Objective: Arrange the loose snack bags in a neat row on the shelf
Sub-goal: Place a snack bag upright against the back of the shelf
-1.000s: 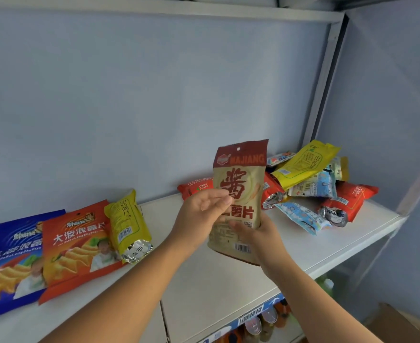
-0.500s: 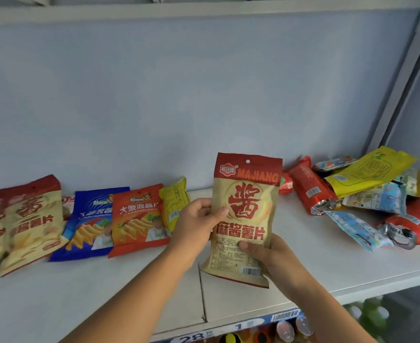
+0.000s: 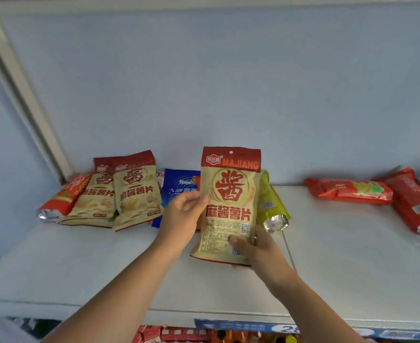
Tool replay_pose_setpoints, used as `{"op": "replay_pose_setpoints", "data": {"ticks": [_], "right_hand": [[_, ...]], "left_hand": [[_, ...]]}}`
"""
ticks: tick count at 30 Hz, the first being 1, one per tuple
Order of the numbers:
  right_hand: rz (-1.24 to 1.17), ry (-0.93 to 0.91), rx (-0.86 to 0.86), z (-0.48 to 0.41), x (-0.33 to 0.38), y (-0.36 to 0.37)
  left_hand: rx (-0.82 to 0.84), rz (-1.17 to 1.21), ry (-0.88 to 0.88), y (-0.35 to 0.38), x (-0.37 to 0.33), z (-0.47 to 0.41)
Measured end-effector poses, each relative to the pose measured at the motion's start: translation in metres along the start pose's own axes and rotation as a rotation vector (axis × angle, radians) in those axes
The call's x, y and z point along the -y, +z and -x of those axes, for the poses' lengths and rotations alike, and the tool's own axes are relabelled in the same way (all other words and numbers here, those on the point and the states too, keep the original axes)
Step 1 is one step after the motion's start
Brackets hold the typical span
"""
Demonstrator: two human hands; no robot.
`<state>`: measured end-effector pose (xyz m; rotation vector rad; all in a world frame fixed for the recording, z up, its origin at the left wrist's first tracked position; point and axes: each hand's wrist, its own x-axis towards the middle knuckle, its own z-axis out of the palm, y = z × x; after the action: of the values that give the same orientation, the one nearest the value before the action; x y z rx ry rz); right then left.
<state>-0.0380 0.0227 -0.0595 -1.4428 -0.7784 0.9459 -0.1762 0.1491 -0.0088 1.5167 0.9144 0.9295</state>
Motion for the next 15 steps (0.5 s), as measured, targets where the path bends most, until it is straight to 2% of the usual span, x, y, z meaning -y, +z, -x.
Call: {"op": "replay_pose_setpoints", "data": {"ticks": [7, 11, 15], "right_hand": [[0.074, -0.015, -0.041, -0.054, 0.008, 0.121], [0.148, -0.028, -0.159, -0.088, 0.016, 0.152], [0.446, 0.008, -0.251, -0.123, 0.023, 0.155]], "left_hand": [[-0.067, -0.135, -0.048, -0.129, 0.041, -0.034], [-0.048, -0.146, -0.086, -0.164, 0.055, -0.038], [0.009, -0.211, -0.061, -0.178, 0.063, -0.039]]}}
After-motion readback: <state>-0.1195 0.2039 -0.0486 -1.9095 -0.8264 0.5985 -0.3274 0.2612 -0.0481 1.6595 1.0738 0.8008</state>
